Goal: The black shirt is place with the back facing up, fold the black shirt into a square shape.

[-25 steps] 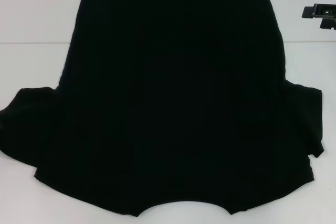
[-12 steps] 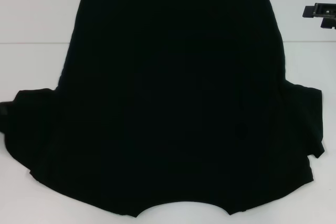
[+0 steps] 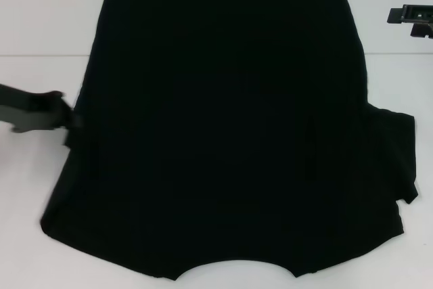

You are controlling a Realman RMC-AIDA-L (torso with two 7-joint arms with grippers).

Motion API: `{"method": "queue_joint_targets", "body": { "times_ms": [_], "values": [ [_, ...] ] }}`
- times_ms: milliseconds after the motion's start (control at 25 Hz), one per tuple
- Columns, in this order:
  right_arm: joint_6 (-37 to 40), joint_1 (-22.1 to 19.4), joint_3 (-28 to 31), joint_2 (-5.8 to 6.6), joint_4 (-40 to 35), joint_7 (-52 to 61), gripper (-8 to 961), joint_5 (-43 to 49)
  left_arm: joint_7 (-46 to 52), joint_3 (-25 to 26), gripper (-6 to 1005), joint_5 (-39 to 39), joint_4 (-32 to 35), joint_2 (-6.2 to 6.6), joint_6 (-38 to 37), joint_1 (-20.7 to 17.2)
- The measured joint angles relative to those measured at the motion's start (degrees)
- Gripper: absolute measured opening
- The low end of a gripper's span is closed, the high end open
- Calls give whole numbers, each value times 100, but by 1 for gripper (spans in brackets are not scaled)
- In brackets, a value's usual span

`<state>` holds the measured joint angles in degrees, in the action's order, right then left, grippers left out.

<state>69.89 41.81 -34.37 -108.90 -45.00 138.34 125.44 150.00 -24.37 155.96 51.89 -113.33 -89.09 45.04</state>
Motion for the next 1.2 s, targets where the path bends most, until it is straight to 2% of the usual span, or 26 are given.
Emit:
{"method": "queue_joint_targets", "body": {
  "times_ms": [40, 80, 160, 280, 360, 400, 440, 560, 680, 720, 880, 1000, 1080, 1200],
  "values": [
    [-19, -5, -12, 0, 7, 0, 793, 8, 33, -267, 66, -3, -36, -131, 42, 99],
    [-19, -5, -12, 0, 7, 0, 793, 8, 33, -267, 69, -3, -36, -131, 42, 99],
    [-37, -13, -19, 0, 11, -11, 793, 15, 73, -584, 73, -4, -147, -202, 148, 152],
    [-51, -24, 6, 0, 14, -36, 793, 16, 212, -1040, 80, 0, -466, -145, 309, 187],
    [-64, -30, 17, 2, 13, -38, 792, 17, 212, -1040, 85, 0, -466, -145, 309, 187],
    [-68, -33, 17, 4, 13, -35, 792, 20, 256, -1116, 88, -2, -511, -109, 317, 175],
    [-70, -36, 10, 10, 8, -29, 792, 22, 161, -960, 90, -201, -250, -58, 102, 33],
    [-19, -40, -3, 30, 3, -11, 793, 25, -331, -493, 200, -792, 138, -40, -277, -231],
    [144, -57, -31, 49, -16, -32, 794, 81, -1158, -12, 310, -1424, 50, 39, -707, -430],
    [255, -60, -38, 56, -38, -49, 793, 158, -1761, 204, 351, -1603, -77, 67, -960, -532],
    [894, -81, 1, 74, -225, -3, 787, 692, -2471, 311, 515, -1633, -209, 1, -1117, -720],
    [1327, -173, 77, 118, -370, 251, 783, 1135, -2600, 229, 659, -1632, -291, -83, -929, -827],
    [1586, -252, 128, 155, -457, 476, 780, 1450, -2614, 205, 755, -1632, -358, -94, -816, -845],
    [1918, -370, 211, 194, -549, 667, 776, 1775, -2629, 180, 809, -1648, -403, -103, -783, -822]
  ]
}}
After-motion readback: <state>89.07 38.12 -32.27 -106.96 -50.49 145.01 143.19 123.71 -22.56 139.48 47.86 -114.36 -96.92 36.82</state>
